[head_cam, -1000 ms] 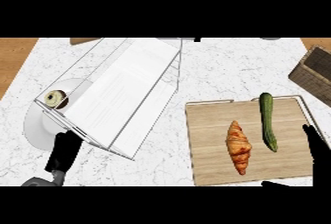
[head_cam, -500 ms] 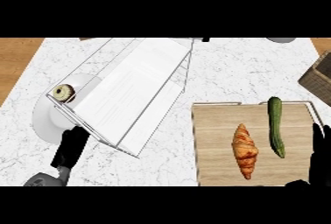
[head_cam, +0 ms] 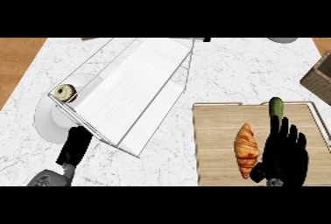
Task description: Pick the croissant from the tray and place it in the tiered shelf
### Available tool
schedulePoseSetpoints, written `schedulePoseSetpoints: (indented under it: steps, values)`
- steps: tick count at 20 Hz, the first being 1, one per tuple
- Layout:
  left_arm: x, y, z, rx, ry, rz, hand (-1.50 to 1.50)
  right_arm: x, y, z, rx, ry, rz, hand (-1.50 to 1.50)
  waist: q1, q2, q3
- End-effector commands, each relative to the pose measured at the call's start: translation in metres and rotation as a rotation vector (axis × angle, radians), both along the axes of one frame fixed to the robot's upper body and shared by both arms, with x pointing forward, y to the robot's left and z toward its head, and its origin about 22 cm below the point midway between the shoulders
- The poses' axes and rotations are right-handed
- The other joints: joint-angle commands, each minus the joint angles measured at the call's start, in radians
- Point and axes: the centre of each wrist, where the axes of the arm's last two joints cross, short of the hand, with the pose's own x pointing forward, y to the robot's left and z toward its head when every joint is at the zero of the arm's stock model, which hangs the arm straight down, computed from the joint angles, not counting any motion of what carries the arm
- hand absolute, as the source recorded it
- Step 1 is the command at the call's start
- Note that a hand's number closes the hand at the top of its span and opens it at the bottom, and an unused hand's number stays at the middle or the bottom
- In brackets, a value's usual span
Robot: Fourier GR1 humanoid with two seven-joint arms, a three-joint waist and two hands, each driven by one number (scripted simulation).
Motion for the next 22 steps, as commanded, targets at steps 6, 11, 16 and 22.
schedulePoseSetpoints:
  steps: [6,11,16,22]
  values:
    - [0.004,0.011,0.0,0.012,-0.004,0.057,0.0,0.029,0.071,-0.016,-0.11,0.146,-0.236,-1.5,-0.046,-0.012,0.003]
    - [-0.01,0.019,-0.003,0.001,0.009,0.043,0.0,0.044,0.083,-0.031,-0.22,0.149,-0.297,-1.5,-0.033,-0.013,0.004]
    - [-0.003,0.007,-0.003,-0.007,0.006,0.054,0.0,0.042,0.09,-0.033,-0.264,0.169,-0.305,-1.5,-0.057,-0.013,0.006]
    - [-0.015,0.024,-0.013,0.003,0.021,0.05,0.0,0.054,0.082,-0.033,-0.286,0.202,-0.331,-1.5,-0.05,-0.011,0.006]
